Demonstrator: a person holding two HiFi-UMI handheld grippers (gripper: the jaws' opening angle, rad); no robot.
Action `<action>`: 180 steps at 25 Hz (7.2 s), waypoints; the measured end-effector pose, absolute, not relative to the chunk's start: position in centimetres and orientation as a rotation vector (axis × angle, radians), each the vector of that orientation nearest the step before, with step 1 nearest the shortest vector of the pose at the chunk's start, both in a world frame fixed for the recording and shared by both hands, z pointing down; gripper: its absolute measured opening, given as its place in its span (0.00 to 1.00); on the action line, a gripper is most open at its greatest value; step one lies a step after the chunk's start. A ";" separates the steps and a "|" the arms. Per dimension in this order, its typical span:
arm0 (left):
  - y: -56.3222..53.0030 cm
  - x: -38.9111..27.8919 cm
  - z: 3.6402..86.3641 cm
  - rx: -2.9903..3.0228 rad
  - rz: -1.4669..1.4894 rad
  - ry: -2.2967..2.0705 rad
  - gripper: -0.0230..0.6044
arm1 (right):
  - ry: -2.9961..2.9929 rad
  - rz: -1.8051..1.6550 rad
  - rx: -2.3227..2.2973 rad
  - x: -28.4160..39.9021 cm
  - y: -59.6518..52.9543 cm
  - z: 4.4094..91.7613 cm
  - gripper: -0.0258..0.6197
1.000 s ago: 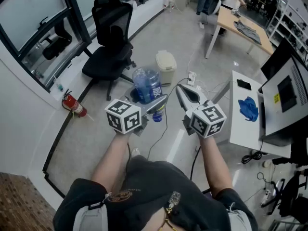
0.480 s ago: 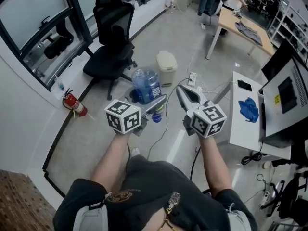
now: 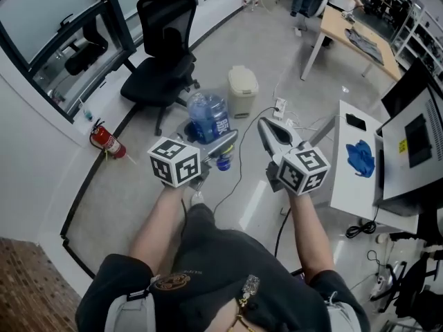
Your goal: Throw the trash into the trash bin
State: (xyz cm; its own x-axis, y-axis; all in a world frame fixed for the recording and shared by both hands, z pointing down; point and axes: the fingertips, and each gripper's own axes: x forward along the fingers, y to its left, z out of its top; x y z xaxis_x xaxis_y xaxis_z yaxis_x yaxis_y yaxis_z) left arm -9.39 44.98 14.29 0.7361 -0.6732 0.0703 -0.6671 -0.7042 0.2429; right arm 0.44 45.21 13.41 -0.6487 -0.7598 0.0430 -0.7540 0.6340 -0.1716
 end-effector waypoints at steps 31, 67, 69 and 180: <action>15.3 -14.3 19.2 2.615 0.006 -0.869 0.73 | 2.868 -0.365 -1.515 -5.4 16.2 17.0 0.04; -12.8 -6.3 27.9 2.401 0.143 -1.100 0.73 | 2.977 -0.632 -1.346 5.2 -13.9 25.9 0.04; -14.9 -7.2 29.7 2.395 0.164 -1.064 0.73 | 3.009 -0.662 -1.387 3.9 -15.6 27.6 0.04; -34.4 3.0 76.6 2.177 0.950 -0.976 0.30 | 3.054 -1.491 -1.616 13.8 -26.9 71.9 0.04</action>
